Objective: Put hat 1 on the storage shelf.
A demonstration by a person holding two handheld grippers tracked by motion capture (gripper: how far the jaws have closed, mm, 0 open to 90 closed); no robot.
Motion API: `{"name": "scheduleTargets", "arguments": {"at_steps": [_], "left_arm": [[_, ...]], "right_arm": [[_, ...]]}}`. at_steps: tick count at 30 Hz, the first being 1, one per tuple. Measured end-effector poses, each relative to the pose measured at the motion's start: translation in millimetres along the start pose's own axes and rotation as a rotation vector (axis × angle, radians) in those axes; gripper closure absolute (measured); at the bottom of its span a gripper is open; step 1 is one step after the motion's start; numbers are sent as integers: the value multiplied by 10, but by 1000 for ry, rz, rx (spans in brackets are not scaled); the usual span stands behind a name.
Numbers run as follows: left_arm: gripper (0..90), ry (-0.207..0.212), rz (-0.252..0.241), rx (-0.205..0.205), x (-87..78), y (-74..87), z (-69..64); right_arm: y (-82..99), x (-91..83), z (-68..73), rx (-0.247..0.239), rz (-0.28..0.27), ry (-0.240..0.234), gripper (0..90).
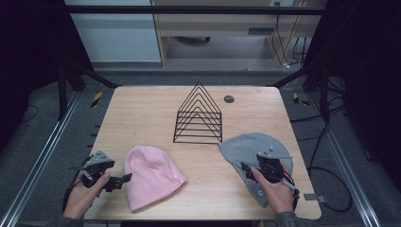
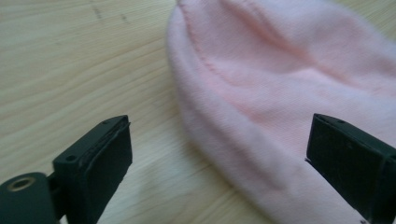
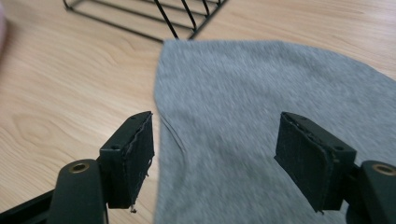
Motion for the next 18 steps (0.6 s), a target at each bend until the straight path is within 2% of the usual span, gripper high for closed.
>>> {"name": "scheduleTargets", "arguments": {"at_steps": [1,3,7,9,11,12,16,18], "left_arm": [[87,0,0,0,0,0,0],[92,-37,22,20,-2,-39,-11],[115,-54,28,33,-45,-189,14],[121,-69,30,43,-70,-286,33],[128,-53,37,34,-85,-413,75],[140,-67,50,29,-78,-457,102],[154,-77,80,33,-34,-520,150],[157,-71,92,27,-2,-535,174]], "right_arm": [[0,0,0,0,0,0,278],[23,8,0,-23,23,39,278],[27,9,6,-33,30,61,276],[32,13,9,-33,39,66,260],[35,16,12,-27,47,67,244],[34,18,16,-23,51,62,229],[30,41,33,-8,74,44,182],[32,54,41,-16,80,50,170]]}}
Point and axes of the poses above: each handheld gripper's, and its own axes: x roughly forward along the jaws, y roughly out of its underside, z roughly to its left, the point moved 2 cm from there along x, roughly forward along the jaws, and after that the axes turned 14 degrees about z, right-handed, at the moved point
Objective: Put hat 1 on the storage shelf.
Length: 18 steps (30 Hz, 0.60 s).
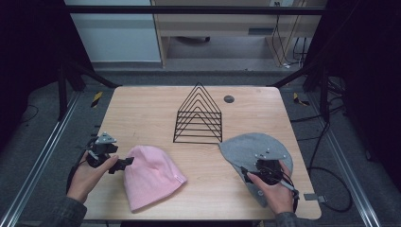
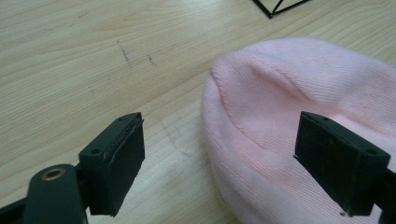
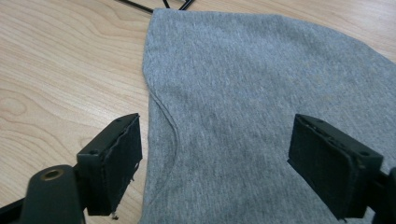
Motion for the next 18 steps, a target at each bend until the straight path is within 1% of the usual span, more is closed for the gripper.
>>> {"name": "scheduleTargets", "arguments": {"at_steps": [1,2,3,4,5,6,7,10,12,13,14,18], "left_arm": [[168,0,2,-23,35,0,25],[187,1,3,-33,50,3,34],[208,1,3,-33,50,3,34],[208,-5,-3,-44,59,7,46],[281,-8,-11,-51,68,13,57],[314,-4,-10,-53,82,21,67],[314,-3,-4,-55,100,32,78],[354,17,-1,-80,154,62,98],[366,10,6,-72,180,71,91],[366,8,13,-56,192,70,78],[372,-5,21,-27,217,67,43],[389,-1,19,-30,244,54,29]], "right_arm": [[-2,2,9,-1,-1,-3,172],[-2,2,10,-2,-1,-3,174],[-1,4,12,2,3,-2,175],[-1,4,12,2,3,-2,175],[3,8,11,3,11,-2,175],[5,11,12,4,13,-4,176],[5,11,12,4,13,-4,176],[7,18,14,0,22,-8,177],[5,27,20,-2,33,-12,180],[5,27,20,-2,33,-12,180],[5,32,18,-9,38,-8,182],[6,36,23,-6,45,-10,182]]}}
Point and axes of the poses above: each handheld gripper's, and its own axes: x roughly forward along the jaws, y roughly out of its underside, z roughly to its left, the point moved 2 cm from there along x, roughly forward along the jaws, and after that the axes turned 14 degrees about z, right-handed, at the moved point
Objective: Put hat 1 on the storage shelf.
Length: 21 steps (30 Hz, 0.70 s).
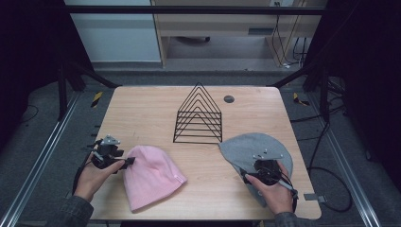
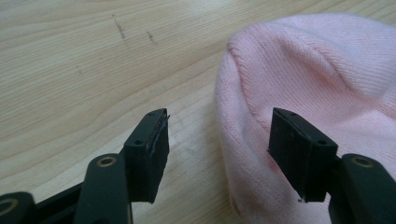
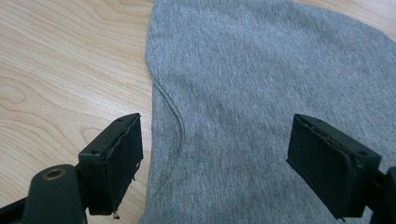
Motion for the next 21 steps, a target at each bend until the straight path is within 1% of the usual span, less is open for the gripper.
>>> {"name": "scheduleTargets", "arguments": {"at_steps": [1,3,4,5,6,7,8,9,10,11,12,14,16,17,18,19,20,21], "left_arm": [[421,3,2,-1,6,-5,2],[454,39,7,-17,45,-23,-5],[473,44,13,-20,63,-30,-12],[516,53,22,-21,92,-40,-23],[516,62,29,-24,115,-47,-37],[543,69,33,-23,132,-55,-49],[582,75,35,-21,148,-62,-60],[688,79,38,-17,159,-70,-74],[688,82,42,-3,160,-74,-89],[782,80,47,5,160,-78,-106],[782,72,45,10,146,-83,-120],[811,48,14,23,80,-93,-157],[816,26,-24,38,-31,-109,-209],[816,0,-65,70,-171,-139,-288],[816,-8,-89,83,-242,-158,-340],[816,-8,-89,83,-242,-158,-340],[816,-23,-96,110,-319,-177,-386],[815,-34,-111,130,-394,-197,-439]], "right_arm": [[0,2,1,-1,2,0,182],[-1,1,4,-3,2,-2,182],[-2,-2,6,-5,2,-7,182],[-1,-3,8,-7,4,-7,182],[-1,-3,8,-7,4,-7,182],[-1,-3,9,-5,5,-9,182],[-2,-3,6,-8,5,-8,182],[-4,-5,4,-9,4,-8,183],[-4,-5,4,-9,4,-8,183],[-5,-5,4,-8,5,-8,183],[-5,-5,4,-8,5,-8,183],[-5,-7,6,-4,2,-7,183],[-4,-8,1,-6,-2,-3,183],[-5,-8,1,-6,-2,-3,183],[-5,-8,1,-6,-1,-2,183],[-5,-8,1,-6,-1,-2,183],[-5,-8,2,-5,-1,1,183],[-6,-10,4,-4,-2,0,183]]}}
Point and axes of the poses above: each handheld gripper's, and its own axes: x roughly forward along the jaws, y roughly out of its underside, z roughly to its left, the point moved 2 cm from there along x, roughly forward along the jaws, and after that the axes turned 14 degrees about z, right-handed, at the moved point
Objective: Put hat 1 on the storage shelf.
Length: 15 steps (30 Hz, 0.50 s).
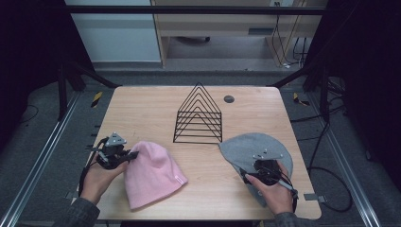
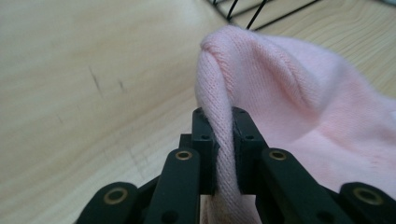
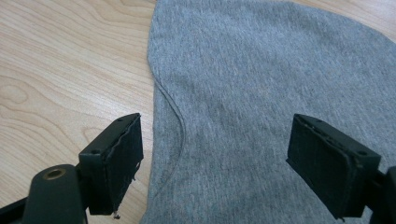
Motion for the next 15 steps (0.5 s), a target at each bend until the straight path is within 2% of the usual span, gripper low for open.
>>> {"name": "scheduleTargets", "arguments": {"at_steps": [3,5,8,10,12,13,15], "left_arm": [[815,-29,-42,63,-213,-102,-124],[816,-33,-61,96,-337,-164,-169],[816,-37,-105,131,-549,-290,-211],[816,-42,-110,139,-595,-325,-218],[816,-53,-128,166,-681,-407,-222],[816,-55,-141,182,-762,-493,-225],[816,-56,-145,193,-800,-539,-222]], "right_arm": [[0,-7,-4,-1,-7,1,185],[2,-7,-4,-1,-5,2,195],[5,-18,20,-9,-6,-3,200],[-1,-36,43,-15,-18,-8,205],[-4,-43,53,-21,-21,-8,207],[-30,-82,93,-30,-44,-24,217],[-103,-161,154,-51,-86,-34,234]]}}
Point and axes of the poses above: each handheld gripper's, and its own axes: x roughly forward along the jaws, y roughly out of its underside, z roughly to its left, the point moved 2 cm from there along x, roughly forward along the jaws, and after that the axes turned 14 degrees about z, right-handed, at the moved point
